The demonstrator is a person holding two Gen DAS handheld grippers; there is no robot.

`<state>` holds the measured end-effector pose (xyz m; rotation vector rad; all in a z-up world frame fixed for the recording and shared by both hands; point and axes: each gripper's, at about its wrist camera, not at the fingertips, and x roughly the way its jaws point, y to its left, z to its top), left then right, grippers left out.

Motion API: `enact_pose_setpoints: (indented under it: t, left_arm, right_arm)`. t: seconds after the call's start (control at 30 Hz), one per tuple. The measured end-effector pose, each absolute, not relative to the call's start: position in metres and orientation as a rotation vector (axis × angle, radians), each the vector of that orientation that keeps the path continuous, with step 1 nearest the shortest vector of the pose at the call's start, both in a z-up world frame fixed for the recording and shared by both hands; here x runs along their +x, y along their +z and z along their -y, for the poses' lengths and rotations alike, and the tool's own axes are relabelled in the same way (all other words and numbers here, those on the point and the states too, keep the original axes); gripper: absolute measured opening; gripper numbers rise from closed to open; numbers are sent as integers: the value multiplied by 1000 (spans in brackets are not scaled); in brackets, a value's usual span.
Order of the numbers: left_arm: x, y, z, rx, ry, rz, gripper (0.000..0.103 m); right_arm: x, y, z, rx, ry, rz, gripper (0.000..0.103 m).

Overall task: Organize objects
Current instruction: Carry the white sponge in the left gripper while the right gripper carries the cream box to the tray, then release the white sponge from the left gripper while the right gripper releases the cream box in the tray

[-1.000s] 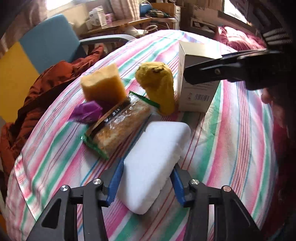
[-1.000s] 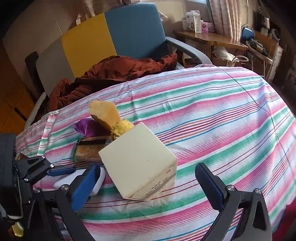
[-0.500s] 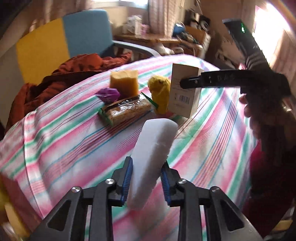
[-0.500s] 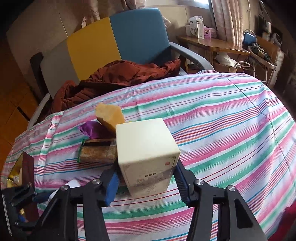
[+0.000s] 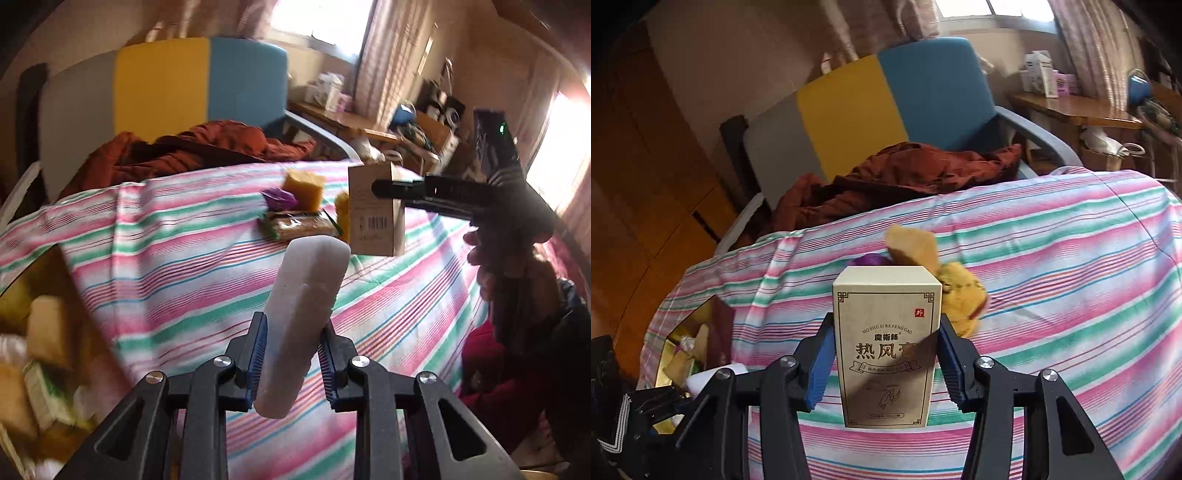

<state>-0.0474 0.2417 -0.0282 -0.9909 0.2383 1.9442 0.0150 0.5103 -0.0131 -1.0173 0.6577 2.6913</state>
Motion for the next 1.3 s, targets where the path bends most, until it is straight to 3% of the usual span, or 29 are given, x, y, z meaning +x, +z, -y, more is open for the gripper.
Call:
enact_pose_setpoints:
  t: [0.4,0.67,0.83,0.9,0.93,1.1,1.3]
  left_arm:
    - [-62,-5,-103,-1004,2247,-53,26]
    - [-67,-21,-14,-1114,2454,50,27]
    - [-63,-36,15,-1194,2528,57,34]
    - [-62,-38,20,-1207,2552,68,47]
    - [-62,-38,23,-1208,2564,69,48]
    - [-59,-30,25,-1173,2627,52,49]
    - [-57,-10,23,-1116,2738,27,50]
  right_arm:
    - [-28,25,-396,-1119,2967,-572,52]
    - [-67,35,-279,-1285,3190,-537,52]
    - [-80,18,-216,-1475,3216,-443,53]
    - [-83,7,-196,-1545,3198,-391,69]
    - [-84,4,-189,-1563,3190,-377,86]
    - [-78,-9,-174,-1592,3157,-341,89]
    - [-62,-10,-179,-1525,3106,-319,100]
